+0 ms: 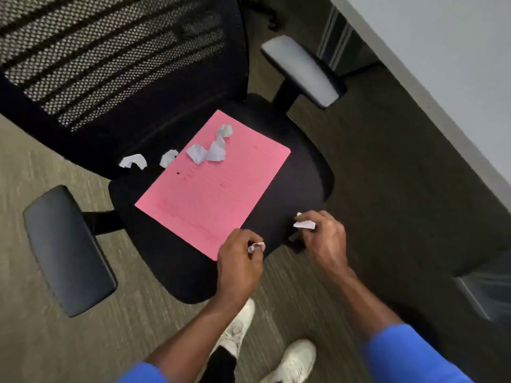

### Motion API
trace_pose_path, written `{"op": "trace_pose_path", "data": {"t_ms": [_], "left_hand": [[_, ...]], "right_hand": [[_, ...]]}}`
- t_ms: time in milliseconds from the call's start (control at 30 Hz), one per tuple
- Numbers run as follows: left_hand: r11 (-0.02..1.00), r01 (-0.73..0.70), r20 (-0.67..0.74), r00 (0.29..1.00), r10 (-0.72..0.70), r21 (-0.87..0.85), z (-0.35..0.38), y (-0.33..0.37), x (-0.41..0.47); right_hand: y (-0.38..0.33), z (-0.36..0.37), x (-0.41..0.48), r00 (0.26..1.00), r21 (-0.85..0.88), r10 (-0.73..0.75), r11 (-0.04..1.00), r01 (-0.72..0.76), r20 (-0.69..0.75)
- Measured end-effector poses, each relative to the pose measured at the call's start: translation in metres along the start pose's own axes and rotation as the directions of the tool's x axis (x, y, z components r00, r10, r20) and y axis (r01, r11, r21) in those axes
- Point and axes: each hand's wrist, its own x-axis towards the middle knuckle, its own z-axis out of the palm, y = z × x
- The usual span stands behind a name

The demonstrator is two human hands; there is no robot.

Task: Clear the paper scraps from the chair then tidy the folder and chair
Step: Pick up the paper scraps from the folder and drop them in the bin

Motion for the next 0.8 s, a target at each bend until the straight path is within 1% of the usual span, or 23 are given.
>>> {"op": "trace_pose_path", "data": {"t_ms": [67,167,300,367,467,533,567,600,633,667,700,733,767,800], "left_hand": [[0.998,0.052,0.088,0.995,-0.049,-0.032,0.028,0.009,-0.007],[0.992,0.122,0.225,0.968,-0.113,-0.028,0.071,0.022,-0.022],[0.994,0.102,0.386,0.916,-0.112,0.047,0.128,0.038,-0.045],[0.992,0.101,0.462,0.878,-0.123,0.072,0.161,0.037,-0.061],[0.981,0.157,0.559,0.806,-0.194,0.113,0.212,0.031,-0.093],[0.969,0.205,0.611,0.753,-0.245,0.136,0.256,0.021,-0.118],[0.964,0.198,0.621,0.738,-0.266,0.178,0.273,0.024,-0.131],[0.96,0.185,0.631,0.724,-0.278,0.211,0.291,0.028,-0.144],[0.957,0.138,0.648,0.71,-0.276,0.256,0.305,0.037,-0.156],[0.957,0.13,0.669,0.691,-0.275,0.259,0.321,0.046,-0.17],[0.96,0.105,0.691,0.675,-0.261,0.26,0.334,0.056,-0.181],[0.965,0.133,0.705,0.661,-0.255,0.225,0.348,0.062,-0.189],[0.964,0.176,0.693,0.669,-0.267,0.201,0.368,0.06,-0.198],[0.956,0.229,0.716,0.635,-0.29,0.184,0.384,0.06,-0.205]], "right_hand": [[0.026,-0.01,-0.032,0.996,0.066,0.093,0.994,-0.092,-0.013],[0.067,-0.02,-0.082,0.968,0.104,0.252,0.963,-0.25,-0.004],[0.132,-0.029,-0.143,0.891,0.153,0.453,0.882,-0.446,-0.011],[0.163,-0.037,-0.171,0.828,0.206,0.56,0.814,-0.543,-0.029],[0.211,-0.046,-0.21,0.695,0.313,0.717,0.675,-0.668,-0.061],[0.244,-0.049,-0.234,0.628,0.37,0.773,0.611,-0.7,-0.087],[0.26,-0.05,-0.245,0.614,0.389,0.782,0.603,-0.697,-0.112],[0.276,-0.051,-0.256,0.601,0.416,0.786,0.599,-0.684,-0.143],[0.293,-0.051,-0.266,0.595,0.429,0.787,0.6,-0.675,-0.164],[0.308,-0.051,-0.273,0.578,0.416,0.791,0.603,-0.68,-0.203],[0.327,-0.05,-0.28,0.559,0.399,0.803,0.591,-0.701,-0.207],[0.347,-0.048,-0.288,0.54,0.397,0.811,0.582,-0.71,-0.222],[0.368,-0.045,-0.297,0.512,0.414,0.836,0.544,-0.73,-0.197],[0.398,-0.039,-0.309,0.499,0.405,0.843,0.536,-0.741,-0.202]]}}
